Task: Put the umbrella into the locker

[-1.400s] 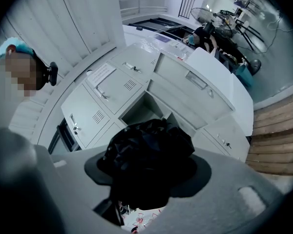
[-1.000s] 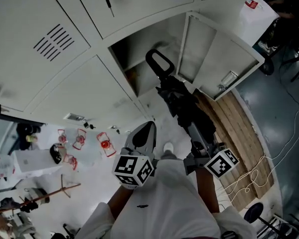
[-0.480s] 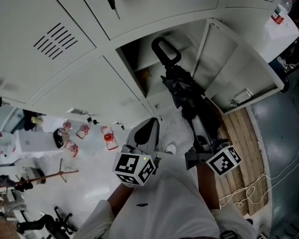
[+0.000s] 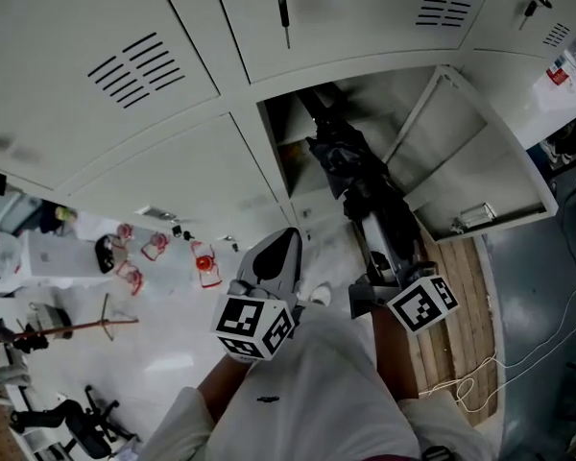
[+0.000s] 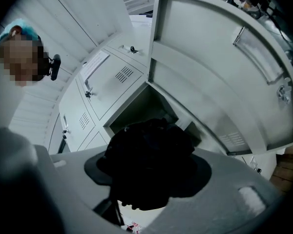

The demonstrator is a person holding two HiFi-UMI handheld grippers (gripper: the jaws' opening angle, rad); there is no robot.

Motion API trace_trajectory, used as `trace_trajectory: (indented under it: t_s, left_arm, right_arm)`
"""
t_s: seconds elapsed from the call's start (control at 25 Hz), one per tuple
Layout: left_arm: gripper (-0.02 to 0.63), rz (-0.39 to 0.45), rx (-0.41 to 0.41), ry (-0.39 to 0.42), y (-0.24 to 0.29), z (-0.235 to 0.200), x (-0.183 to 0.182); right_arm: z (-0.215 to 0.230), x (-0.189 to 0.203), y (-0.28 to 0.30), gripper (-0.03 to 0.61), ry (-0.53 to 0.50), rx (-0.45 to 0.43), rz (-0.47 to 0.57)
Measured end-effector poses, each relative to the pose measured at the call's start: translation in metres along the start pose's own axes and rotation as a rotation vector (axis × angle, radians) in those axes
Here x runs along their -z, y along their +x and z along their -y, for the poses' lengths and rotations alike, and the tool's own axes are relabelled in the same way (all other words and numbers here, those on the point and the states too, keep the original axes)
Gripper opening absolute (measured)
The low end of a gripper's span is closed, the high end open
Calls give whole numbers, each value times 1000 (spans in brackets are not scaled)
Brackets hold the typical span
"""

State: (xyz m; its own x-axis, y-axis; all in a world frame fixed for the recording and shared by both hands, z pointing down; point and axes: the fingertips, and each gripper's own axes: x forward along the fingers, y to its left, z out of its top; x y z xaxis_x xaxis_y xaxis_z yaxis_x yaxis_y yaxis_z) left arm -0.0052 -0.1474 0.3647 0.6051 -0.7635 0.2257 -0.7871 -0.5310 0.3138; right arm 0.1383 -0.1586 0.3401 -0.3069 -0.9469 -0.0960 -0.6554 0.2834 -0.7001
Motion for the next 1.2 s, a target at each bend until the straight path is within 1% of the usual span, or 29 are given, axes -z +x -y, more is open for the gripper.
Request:
trace_trajectory:
  t_s: [0.32,0.8,1.0,1.2]
  left_arm:
    - [17,-14,-2,0,6,-6,-4]
    - [17,13,-18,-13,8,-13,-13]
    - [17,16,-35,-32,8,-18,-13]
    - [17,18,-44,-36,6,-20,-13]
  right_arm:
    - [-5,-1,30,262,-63,-9,-13]
    - [-9,-9,79,262,-156,-40,-9]
    - [-10,-7,100,262,-171,-52,-23]
    - [-10,0,122,262,-194,-58,-44]
